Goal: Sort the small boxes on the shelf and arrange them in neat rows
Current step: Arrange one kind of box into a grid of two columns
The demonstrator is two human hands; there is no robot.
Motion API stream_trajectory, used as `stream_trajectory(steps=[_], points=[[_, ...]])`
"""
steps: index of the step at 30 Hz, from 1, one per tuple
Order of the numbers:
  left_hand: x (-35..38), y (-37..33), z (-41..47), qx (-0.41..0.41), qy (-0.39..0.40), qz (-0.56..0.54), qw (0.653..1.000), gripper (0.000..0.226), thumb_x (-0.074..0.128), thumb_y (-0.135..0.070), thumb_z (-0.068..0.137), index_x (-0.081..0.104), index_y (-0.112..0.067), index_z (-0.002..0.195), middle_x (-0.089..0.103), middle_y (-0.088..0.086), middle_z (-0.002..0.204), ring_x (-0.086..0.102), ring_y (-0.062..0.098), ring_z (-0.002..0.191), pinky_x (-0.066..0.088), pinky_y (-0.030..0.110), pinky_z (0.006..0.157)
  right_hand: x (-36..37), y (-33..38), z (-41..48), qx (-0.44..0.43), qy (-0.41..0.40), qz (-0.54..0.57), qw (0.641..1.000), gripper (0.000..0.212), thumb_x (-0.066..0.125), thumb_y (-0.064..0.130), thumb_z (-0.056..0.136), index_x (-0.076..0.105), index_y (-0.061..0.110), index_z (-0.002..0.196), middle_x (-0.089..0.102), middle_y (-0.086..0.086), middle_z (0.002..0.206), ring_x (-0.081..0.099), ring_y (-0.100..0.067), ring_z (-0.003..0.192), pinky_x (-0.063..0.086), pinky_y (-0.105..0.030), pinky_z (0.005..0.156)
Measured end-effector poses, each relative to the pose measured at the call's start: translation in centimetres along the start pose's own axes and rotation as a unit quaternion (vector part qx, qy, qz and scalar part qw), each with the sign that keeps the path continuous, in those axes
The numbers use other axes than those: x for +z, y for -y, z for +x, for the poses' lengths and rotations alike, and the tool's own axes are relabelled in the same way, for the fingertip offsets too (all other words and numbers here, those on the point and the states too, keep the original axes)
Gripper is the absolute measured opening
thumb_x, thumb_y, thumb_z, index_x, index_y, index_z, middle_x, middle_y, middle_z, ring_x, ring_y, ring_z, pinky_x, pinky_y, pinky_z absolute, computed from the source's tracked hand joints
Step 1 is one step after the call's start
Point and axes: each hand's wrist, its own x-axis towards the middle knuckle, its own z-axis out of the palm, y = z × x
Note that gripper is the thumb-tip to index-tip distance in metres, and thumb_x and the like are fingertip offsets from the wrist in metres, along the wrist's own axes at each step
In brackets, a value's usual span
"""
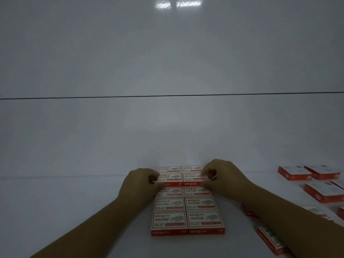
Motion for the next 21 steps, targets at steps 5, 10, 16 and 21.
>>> stream_trajectory(steps=[5, 10, 16, 21], points=[[0.2, -0.2, -0.1, -0.010, -0.002, -0.032, 0.999, 0.015, 0.074, -0.034, 0.072, 0.071, -0.031, 0.086, 0.068, -0.022, 0.073, 0.063, -0.009, 0.064, 0.054, 0.017, 0.065, 0.2, -0.1, -0.1, -0.003, -0.009, 0.030, 1.000, 0.021, 0.078, 0.029, 0.071, 0.068, 0.021, 0.088, 0.059, 0.007, 0.085, 0.057, -0.008, 0.079, 0.051, -0.030, 0.078], [0.1, -0.3, -0.2, -0.008, -0.007, -0.031, 0.999, 0.013, 0.076, -0.034, 0.071, 0.066, -0.033, 0.079, 0.064, -0.024, 0.072, 0.062, -0.007, 0.067, 0.051, 0.015, 0.064, 0.1, -0.2, -0.1, -0.007, 0.004, 0.032, 0.999, 0.014, 0.073, 0.027, 0.075, 0.071, 0.022, 0.087, 0.061, 0.007, 0.088, 0.059, -0.007, 0.080, 0.053, -0.031, 0.078], [-0.2, -0.1, -0.4, 0.004, 0.011, -0.034, 0.999, 0.009, 0.062, -0.040, 0.082, 0.064, -0.032, 0.082, 0.067, -0.016, 0.077, 0.064, -0.001, 0.070, 0.052, 0.020, 0.065, -0.5, 0.6, 0.0, -0.016, 0.041, 0.000, 0.999, 0.011, 0.064, 0.021, 0.083, 0.075, 0.019, 0.084, 0.063, 0.005, 0.091, 0.060, -0.009, 0.082, 0.051, -0.026, 0.080], [-0.5, -0.2, -0.4, 0.021, -0.029, 0.006, 0.999, 0.015, 0.054, -0.039, 0.087, 0.061, -0.026, 0.085, 0.063, -0.011, 0.082, 0.059, 0.003, 0.072, 0.048, 0.022, 0.065, -1.3, 1.1, 0.1, -0.031, 0.077, -0.035, 0.996, 0.015, 0.063, 0.022, 0.086, 0.074, 0.017, 0.095, 0.066, 0.005, 0.097, 0.055, -0.004, 0.081, 0.045, -0.019, 0.078]])
